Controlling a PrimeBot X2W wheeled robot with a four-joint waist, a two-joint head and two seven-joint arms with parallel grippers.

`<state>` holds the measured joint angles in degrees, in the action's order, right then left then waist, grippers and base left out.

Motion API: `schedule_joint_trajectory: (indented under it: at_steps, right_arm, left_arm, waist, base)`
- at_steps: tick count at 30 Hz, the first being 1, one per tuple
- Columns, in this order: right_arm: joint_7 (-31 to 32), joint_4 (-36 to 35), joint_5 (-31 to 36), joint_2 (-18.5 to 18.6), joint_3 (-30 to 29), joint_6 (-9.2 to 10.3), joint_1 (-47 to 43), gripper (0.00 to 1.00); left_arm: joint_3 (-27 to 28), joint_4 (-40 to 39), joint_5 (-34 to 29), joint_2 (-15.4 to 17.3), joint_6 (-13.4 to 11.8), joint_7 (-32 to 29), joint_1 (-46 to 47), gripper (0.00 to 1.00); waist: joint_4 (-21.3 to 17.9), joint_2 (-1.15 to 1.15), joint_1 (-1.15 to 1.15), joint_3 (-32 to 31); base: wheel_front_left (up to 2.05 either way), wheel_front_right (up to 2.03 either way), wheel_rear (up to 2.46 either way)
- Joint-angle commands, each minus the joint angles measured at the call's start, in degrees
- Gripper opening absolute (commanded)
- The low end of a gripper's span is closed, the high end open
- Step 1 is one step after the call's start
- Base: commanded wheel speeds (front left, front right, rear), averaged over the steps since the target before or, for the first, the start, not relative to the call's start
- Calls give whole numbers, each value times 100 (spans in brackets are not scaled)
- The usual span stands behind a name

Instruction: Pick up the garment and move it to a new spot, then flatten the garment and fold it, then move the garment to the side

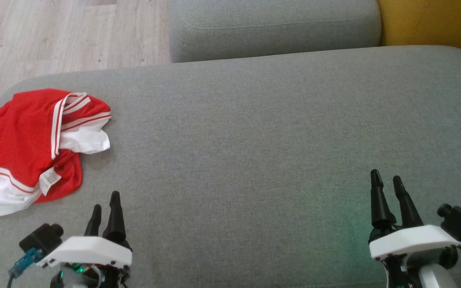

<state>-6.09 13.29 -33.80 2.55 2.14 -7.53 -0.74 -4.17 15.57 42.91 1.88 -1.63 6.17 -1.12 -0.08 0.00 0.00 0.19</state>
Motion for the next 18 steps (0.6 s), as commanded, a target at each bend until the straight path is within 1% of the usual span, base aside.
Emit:
schedule_joint_trajectory:
  at_steps: [1,18]
  right_arm:
    - [-83,-251,209,82,128,3,167,100]
    - [-369,-359,1480,52,229,3,112,100]
  left_arm:
    - [81,-218,-191,81,-55,82,112,100]
    - [30,-292,-1371,86,-225,366,37,100]
  waist:
    - [-4,0,0,-1]
    - [-17,0,0,-34]
  base:
    - [0,0,0]
    - [0,0,0]
